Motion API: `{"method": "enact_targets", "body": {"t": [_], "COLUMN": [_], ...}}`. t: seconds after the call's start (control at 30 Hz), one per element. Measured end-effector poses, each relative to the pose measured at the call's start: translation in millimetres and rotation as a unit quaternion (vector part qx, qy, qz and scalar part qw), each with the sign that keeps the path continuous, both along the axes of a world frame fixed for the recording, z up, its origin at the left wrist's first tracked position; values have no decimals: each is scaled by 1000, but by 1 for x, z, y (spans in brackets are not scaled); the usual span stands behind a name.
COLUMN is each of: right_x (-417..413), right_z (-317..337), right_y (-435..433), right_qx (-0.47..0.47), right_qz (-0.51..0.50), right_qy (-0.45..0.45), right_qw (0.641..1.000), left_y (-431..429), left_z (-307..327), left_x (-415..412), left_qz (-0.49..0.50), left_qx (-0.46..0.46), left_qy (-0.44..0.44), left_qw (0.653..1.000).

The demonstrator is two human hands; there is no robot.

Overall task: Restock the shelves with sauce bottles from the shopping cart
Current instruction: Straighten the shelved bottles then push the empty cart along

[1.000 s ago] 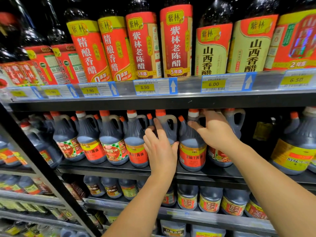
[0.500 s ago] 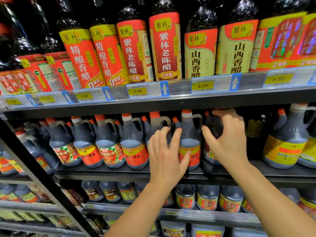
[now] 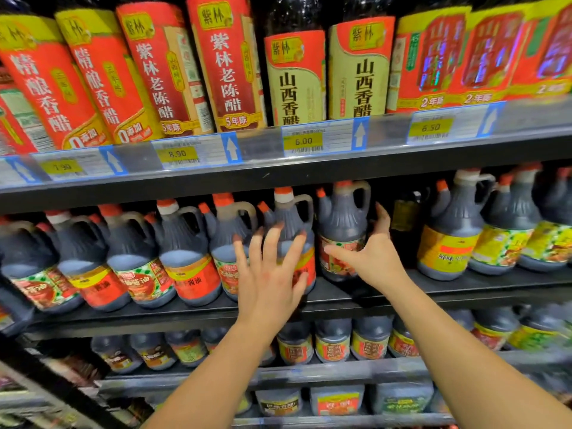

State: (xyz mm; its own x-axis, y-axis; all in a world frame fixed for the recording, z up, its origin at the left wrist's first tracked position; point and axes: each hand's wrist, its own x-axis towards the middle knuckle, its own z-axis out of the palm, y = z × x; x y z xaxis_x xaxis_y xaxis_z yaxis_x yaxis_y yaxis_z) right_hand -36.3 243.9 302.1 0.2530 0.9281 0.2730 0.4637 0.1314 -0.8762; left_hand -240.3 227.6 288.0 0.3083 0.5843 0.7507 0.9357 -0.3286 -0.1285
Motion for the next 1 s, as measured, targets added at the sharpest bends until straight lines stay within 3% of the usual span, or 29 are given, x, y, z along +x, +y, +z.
{"method": "enact_targets", "body": {"t": [1.0], "right_x": [-23], "right_z": [-23], "right_y": [-17], "right_qx": [33], "right_qz": [-40], "right_qy": [29], "right_qw": [998], "left_y": [-2], "left_z": [-2], "left_x": [-6], "left_qz": [-11], "left_qx": [-23], "left_qy": [27], "left_qw": [999]}}
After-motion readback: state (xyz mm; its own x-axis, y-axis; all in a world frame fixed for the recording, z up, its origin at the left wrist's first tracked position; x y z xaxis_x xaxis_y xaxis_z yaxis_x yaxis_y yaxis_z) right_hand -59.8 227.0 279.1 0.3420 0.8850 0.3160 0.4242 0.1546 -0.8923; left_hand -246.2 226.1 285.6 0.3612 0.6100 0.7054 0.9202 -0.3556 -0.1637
